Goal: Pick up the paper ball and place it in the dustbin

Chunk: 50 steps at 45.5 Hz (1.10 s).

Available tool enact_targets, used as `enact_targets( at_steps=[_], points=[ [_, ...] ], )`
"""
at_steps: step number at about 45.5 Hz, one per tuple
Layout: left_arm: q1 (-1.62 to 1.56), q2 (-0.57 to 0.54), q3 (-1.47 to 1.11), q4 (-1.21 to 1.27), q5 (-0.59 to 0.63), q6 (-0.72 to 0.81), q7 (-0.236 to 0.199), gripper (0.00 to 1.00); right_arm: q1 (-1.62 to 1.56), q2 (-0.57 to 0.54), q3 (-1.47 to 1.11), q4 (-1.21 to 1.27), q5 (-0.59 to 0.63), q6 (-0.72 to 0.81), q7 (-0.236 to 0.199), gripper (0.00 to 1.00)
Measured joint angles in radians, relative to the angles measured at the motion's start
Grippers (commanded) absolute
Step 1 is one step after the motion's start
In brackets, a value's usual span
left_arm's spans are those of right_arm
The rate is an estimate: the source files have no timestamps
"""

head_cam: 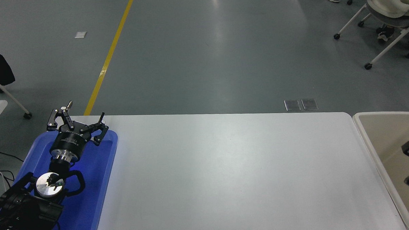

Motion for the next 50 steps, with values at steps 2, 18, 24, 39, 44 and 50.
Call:
enact_targets(
  at_steps=[2,18,24,39,44,50],
  points=[
    [0.0,0.0,0.0,0.0,0.0,0.0,0.0,1.0,0.02,0.001,0.037,0.007,0.0,-0.001,0.001,1.0],
    [0.0,0.0,0.0,0.0,0.0,0.0,0.0,1.0,0.138,0.014,0.562,0.197,-0.009,0.003,0.007,1.0],
    [0.0,0.0,0.0,0.0,0.0,0.0,0.0,1.0,0.143,0.009,0.769,0.324,-0.015,0.011,0.041,1.0],
    [0.0,0.0,0.0,0.0,0.0,0.0,0.0,1.0,0.032,0.084,1.135,0.55,-0.02,0.059,0.295,1.0],
    [0.0,0.0,0.0,0.0,0.0,0.0,0.0,1.0,-0.026,0.12,1.214,0.575,-0.021,0.113,0.37,1.0],
    [0.0,0.0,0.0,0.0,0.0,0.0,0.0,1.0,-0.096,0.164,1.297,0.593,-0.021,0.188,0.408,1.0]
  ],
)
